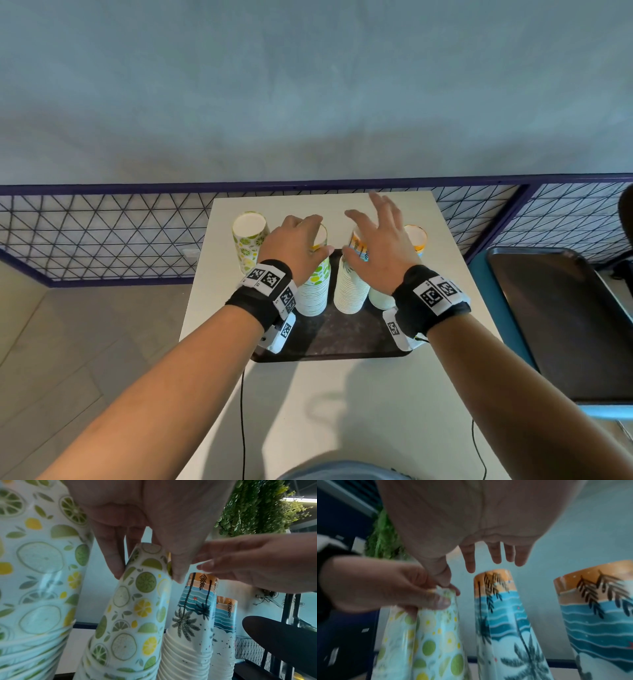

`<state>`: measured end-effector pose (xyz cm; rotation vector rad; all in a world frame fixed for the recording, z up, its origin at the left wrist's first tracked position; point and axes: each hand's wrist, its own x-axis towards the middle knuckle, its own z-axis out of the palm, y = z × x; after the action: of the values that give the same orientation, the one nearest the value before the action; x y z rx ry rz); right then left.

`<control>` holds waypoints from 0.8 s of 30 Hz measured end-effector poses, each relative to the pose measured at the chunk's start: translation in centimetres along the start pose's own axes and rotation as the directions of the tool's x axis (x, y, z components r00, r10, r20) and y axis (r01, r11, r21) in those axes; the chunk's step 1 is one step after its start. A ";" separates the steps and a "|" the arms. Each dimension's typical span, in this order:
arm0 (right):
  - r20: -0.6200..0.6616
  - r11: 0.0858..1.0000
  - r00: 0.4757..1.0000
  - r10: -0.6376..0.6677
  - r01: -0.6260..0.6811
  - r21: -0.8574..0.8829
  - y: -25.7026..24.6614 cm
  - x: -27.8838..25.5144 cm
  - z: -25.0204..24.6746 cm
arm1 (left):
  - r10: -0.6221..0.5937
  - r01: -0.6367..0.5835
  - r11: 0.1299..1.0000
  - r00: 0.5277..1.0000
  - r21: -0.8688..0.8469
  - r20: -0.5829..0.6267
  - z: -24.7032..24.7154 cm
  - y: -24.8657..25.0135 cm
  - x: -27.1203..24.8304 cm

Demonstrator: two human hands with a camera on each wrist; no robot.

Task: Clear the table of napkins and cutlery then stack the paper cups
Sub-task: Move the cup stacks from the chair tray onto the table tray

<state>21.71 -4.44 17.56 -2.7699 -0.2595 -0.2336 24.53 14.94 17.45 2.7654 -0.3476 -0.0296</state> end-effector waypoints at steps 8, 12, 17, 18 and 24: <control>-0.190 0.935 0.933 0.306 -0.257 0.245 4.9 -1.4 -3.2 | 0.169 -0.170 0.985 0.985 -0.020 -0.030 0.0 1.0 -0.1; 0.078 0.937 0.950 0.303 -0.312 0.155 7.1 -1.4 -2.2 | 0.325 -0.326 0.945 0.945 0.009 0.027 1.1 2.3 0.4; 0.159 0.935 0.938 0.307 -0.328 0.133 7.8 -1.8 -0.4 | 0.318 -0.318 0.946 0.948 0.058 0.017 2.2 3.2 0.9; 0.144 0.933 0.941 0.307 -0.327 0.148 7.9 -1.8 0.0 | 0.310 -0.309 0.949 0.951 0.062 -0.003 2.4 3.2 1.0; 0.093 0.948 0.949 0.301 -0.308 0.078 7.7 -2.3 0.7 | 0.269 -0.264 0.963 0.958 0.054 -0.099 2.7 3.5 1.1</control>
<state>21.21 -11.58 13.95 -2.6834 0.1379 -0.0313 24.63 10.55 16.16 2.7209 -0.6956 0.1927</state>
